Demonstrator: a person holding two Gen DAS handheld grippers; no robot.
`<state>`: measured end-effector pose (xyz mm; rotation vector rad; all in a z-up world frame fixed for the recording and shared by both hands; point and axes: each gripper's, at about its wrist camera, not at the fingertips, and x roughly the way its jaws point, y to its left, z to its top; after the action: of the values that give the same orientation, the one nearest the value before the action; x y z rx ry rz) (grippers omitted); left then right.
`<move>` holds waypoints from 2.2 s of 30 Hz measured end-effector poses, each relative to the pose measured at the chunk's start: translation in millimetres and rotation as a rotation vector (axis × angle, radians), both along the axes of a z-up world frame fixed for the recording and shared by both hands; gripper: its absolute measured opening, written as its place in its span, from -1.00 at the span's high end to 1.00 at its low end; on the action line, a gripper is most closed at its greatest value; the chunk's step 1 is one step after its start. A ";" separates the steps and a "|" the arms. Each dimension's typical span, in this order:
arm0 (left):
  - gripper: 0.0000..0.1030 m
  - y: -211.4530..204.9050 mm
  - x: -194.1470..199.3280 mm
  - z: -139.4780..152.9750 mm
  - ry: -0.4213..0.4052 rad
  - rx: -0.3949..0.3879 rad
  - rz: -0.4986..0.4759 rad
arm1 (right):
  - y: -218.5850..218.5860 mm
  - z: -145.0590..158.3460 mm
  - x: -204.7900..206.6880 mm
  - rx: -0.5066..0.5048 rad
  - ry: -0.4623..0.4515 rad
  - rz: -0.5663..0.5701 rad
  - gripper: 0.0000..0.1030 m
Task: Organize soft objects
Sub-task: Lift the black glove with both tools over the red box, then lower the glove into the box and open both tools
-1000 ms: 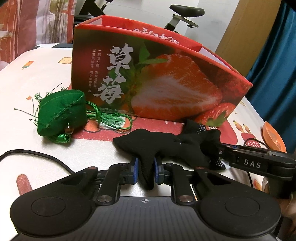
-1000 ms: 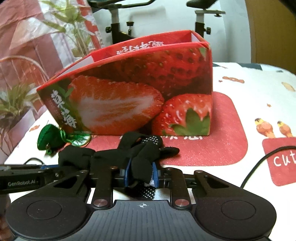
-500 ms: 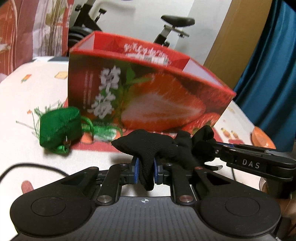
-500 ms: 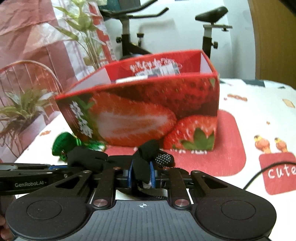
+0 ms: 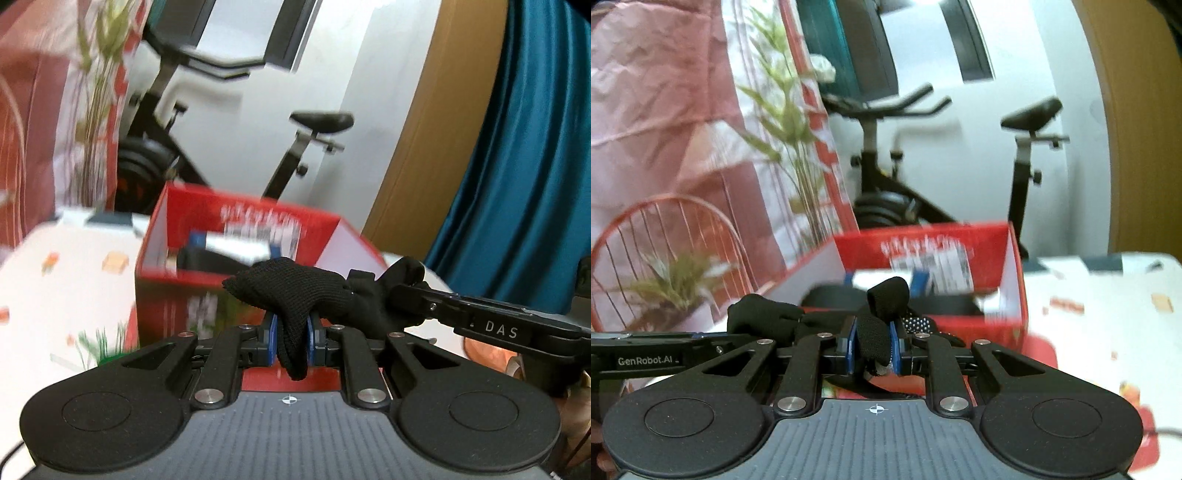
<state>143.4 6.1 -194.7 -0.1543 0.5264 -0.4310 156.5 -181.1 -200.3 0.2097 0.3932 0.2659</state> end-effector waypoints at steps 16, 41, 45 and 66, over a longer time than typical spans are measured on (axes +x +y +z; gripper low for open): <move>0.68 2.3 120.9 48.3 -0.003 0.031 0.004 | 7.1 62.7 138.1 -0.158 -0.004 0.053 0.68; 0.15 6.8 256.6 1.9 0.215 0.125 0.030 | -23.1 -34.9 314.8 0.008 0.462 -0.130 0.69; 0.15 7.0 257.5 1.8 0.227 0.117 0.033 | -18.5 -46.8 325.0 0.019 0.529 -0.128 0.69; -0.23 4.7 213.6 27.1 0.178 0.204 0.077 | -25.5 0.8 271.5 -0.063 0.577 -0.161 0.06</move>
<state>357.0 10.7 -167.6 -0.0162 0.7336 -0.2876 428.0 -206.6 -199.4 0.2539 0.9504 0.0283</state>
